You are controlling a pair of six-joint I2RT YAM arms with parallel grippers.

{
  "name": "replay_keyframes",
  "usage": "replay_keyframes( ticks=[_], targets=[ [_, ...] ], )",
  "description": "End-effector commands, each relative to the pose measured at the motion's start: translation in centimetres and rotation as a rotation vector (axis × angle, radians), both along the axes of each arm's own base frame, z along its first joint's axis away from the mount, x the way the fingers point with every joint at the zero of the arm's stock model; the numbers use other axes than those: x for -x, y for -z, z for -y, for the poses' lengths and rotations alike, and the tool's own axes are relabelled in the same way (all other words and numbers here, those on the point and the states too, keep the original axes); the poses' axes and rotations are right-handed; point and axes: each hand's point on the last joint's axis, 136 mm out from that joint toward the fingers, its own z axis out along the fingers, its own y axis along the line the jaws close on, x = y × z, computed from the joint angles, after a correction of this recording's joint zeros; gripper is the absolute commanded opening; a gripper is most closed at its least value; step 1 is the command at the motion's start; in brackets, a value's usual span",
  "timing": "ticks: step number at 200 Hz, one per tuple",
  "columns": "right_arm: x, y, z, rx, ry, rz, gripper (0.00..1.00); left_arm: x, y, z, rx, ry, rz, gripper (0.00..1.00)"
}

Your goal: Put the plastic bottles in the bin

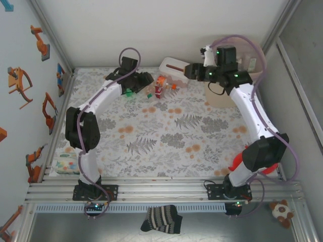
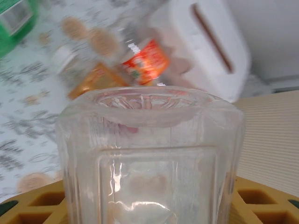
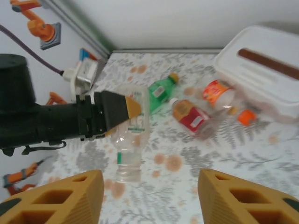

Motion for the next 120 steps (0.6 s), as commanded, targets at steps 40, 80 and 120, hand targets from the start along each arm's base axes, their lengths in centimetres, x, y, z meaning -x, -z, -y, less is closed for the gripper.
replay_keyframes(
  ticks=[40,80,120],
  targets=[
    [0.1,3.2,-7.9,-0.039,-0.130,-0.059,0.67,1.3,-6.5,1.9,0.151,0.055,0.111,0.48],
    [0.0,5.8,-12.0,0.001,-0.196,-0.090,0.69,1.9,-8.4,2.1,0.186,0.058,0.137,0.49],
    [-0.6,7.6,-14.1,0.024,-0.224,-0.115,0.68,2.3,-9.6,1.9,0.202,0.052,0.159,0.49]
  ],
)
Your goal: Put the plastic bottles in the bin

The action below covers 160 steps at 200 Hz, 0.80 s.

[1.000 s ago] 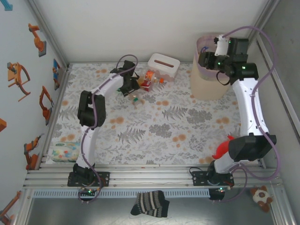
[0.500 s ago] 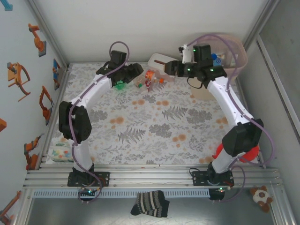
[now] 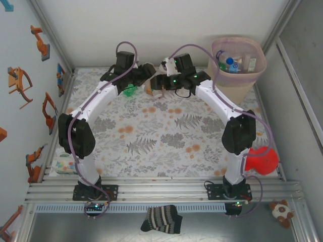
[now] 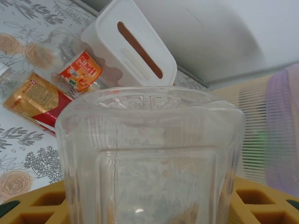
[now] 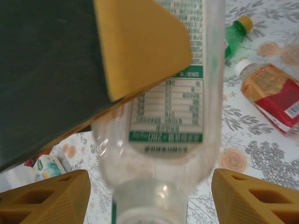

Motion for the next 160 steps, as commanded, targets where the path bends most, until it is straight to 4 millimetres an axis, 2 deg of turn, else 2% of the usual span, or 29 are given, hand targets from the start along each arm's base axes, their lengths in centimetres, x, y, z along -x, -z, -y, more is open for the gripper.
replay_keyframes(
  ticks=[1,26,56,93,123,160],
  targets=[
    [-0.4,-0.8,-0.7,-0.006,-0.007,0.020,0.68,0.9,-3.1,0.2,0.053,0.010,0.055,0.49],
    [-0.6,-0.5,-1.1,-0.003,-0.013,0.014,0.64,1.1,-3.3,-0.1,0.053,0.001,0.059,0.49],
    [-0.5,-0.5,-0.9,0.004,-0.010,0.018,0.54,1.1,-3.7,-0.3,0.057,-0.005,0.071,0.51],
    [-0.3,-1.5,-0.4,0.015,0.000,0.049,0.51,1.3,-4.3,-0.7,0.055,-0.019,0.085,0.62],
    [-0.4,-2.7,0.6,0.033,0.022,0.090,0.50,1.4,-4.7,-1.8,0.047,-0.044,0.099,0.68],
    [-1.4,-4.1,3.2,0.059,0.069,0.128,0.50,1.5,-4.9,-3.3,0.039,-0.072,0.106,0.70]
  ],
)
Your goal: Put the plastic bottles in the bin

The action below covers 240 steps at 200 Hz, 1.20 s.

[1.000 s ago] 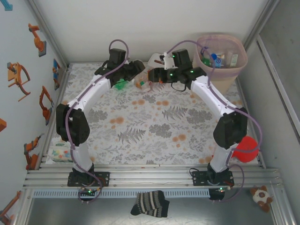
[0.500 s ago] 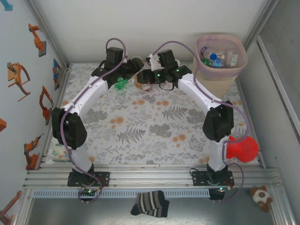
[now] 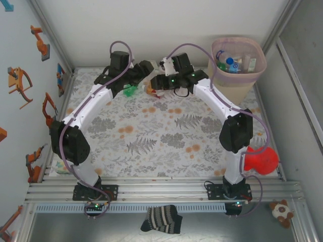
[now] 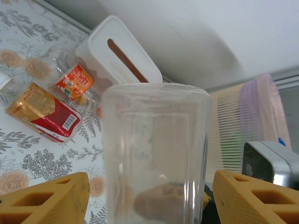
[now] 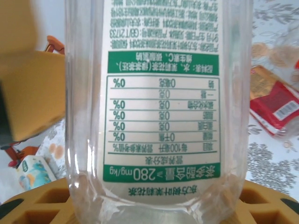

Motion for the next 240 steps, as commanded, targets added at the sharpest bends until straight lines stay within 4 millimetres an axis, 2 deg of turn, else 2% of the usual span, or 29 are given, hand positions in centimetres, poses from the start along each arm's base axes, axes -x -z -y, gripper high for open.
replay_keyframes(
  ticks=[1,38,83,141,159,184,213,240],
  targets=[
    [-0.5,-4.4,2.6,0.005,0.043,0.107,0.50,0.2,-1.8,-1.5,0.012,-0.033,0.042,0.70],
    [-2.4,-6.4,7.6,0.047,0.123,0.152,0.50,0.5,-1.2,-2.5,0.009,-0.044,0.026,0.71],
    [-4.9,-10.2,16.1,0.068,0.290,0.218,0.50,0.8,-0.2,-3.1,0.008,-0.054,0.009,0.71],
    [-6.0,-13.8,27.3,0.187,0.504,0.307,0.50,1.1,-0.1,-3.4,0.005,-0.059,0.004,0.71],
    [-6.3,-14.1,30.5,0.237,0.567,0.325,0.50,1.3,-0.1,-3.5,0.005,-0.061,0.004,0.71],
    [-7.4,-13.7,34.7,0.315,0.664,0.329,0.50,1.2,0.0,-3.6,0.001,-0.064,0.003,0.71],
    [-9.0,-12.9,36.8,0.351,0.691,0.317,0.50,1.3,1.3,-3.7,-0.015,-0.069,-0.022,0.71],
    [-10.6,-10.6,38.7,0.413,0.709,0.274,0.51,1.6,2.2,-3.9,-0.029,-0.072,-0.041,0.70]
  ],
)
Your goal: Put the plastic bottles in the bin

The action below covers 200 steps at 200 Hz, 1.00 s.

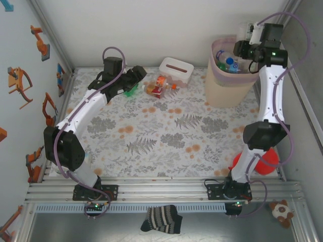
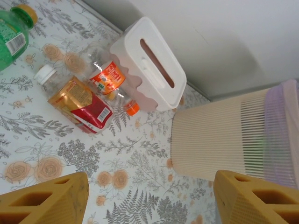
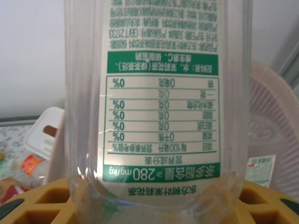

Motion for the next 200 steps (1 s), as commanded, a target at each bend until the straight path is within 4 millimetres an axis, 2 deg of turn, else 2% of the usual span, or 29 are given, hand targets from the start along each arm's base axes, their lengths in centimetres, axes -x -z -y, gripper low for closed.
replay_keyframes(
  ticks=[1,26,58,77,90,108,132,170,200],
  targets=[
    [-1.1,2.5,1.8,0.061,0.030,-0.067,0.51,0.4,-0.5,-0.8,0.002,-0.020,0.012,0.71],
    [-2.4,4.3,3.4,0.082,0.069,-0.094,0.51,0.6,0.3,-0.9,-0.005,-0.022,-0.002,0.70],
    [-3.8,6.1,3.4,0.073,0.050,-0.111,0.52,0.5,1.1,-1.0,-0.015,-0.026,-0.016,0.70],
    [-4.4,6.9,3.7,0.077,0.061,-0.120,0.55,0.4,1.5,-1.2,-0.029,-0.031,-0.017,0.71],
    [-4.6,7.1,3.6,0.067,0.062,-0.120,0.61,0.3,1.6,-1.3,-0.036,-0.031,-0.017,0.70],
    [-4.4,6.7,3.5,0.058,0.065,-0.112,0.68,0.1,2.1,-1.5,-0.047,-0.027,-0.027,0.71],
    [-3.7,5.0,3.8,0.067,0.084,-0.082,0.73,0.2,2.8,-1.9,-0.069,-0.028,-0.043,0.71],
    [-1.9,1.8,3.6,0.065,0.097,-0.023,0.72,-0.1,3.2,-2.8,-0.104,-0.037,-0.043,0.71],
    [-0.4,0.2,3.4,0.062,0.107,0.005,0.68,-0.7,3.6,-3.5,-0.148,-0.043,-0.038,0.71]
  ],
)
